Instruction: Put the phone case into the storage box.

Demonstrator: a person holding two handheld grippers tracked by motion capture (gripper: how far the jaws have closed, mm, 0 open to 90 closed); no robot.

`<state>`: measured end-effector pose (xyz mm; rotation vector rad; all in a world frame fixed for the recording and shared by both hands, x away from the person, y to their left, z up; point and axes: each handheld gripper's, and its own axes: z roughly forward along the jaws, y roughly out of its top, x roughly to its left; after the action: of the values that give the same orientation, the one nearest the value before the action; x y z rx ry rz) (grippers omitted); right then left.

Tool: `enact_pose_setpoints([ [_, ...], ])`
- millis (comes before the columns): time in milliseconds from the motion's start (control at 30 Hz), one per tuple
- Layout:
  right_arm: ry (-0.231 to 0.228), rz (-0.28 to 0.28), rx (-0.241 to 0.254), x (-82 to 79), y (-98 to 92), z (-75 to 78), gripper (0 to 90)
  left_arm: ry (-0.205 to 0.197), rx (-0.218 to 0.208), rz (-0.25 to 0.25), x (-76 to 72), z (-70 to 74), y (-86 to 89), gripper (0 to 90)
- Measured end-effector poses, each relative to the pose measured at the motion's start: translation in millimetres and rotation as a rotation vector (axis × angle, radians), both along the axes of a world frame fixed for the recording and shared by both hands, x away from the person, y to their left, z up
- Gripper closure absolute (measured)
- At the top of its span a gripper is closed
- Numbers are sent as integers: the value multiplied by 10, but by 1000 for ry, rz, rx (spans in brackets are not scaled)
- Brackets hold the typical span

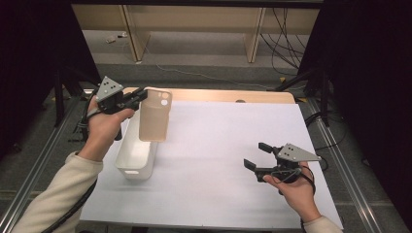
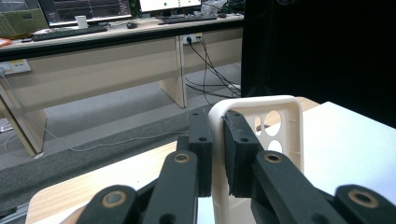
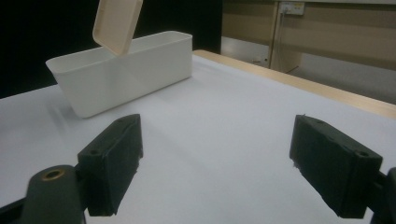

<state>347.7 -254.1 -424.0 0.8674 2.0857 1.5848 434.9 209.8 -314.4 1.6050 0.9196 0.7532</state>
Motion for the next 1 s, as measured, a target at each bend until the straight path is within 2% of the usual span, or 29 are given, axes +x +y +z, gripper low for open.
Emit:
enact_pose_setpoints([
  [33, 18, 0, -25, -12, -18, 16, 186, -1, -1, 1, 1, 2, 3, 823],
  [67, 18, 1, -26, -12, -18, 16, 186, -2, -2, 2, 2, 5, 7, 823],
  [100, 1, 0, 0, -1, 1, 0, 186, -6, 0, 4, 3, 10, 13, 823],
  [133, 10, 0, -15, -8, -10, 9, 186, -7, 3, 6, 4, 14, 20, 823],
  [233, 7, 2, 2, -4, 2, 1, 187, -12, 3, 7, 10, 25, 38, 823],
  [1000, 0, 0, 5, -4, 4, -4, 188, -33, 10, 31, 83, 60, 141, 823],
])
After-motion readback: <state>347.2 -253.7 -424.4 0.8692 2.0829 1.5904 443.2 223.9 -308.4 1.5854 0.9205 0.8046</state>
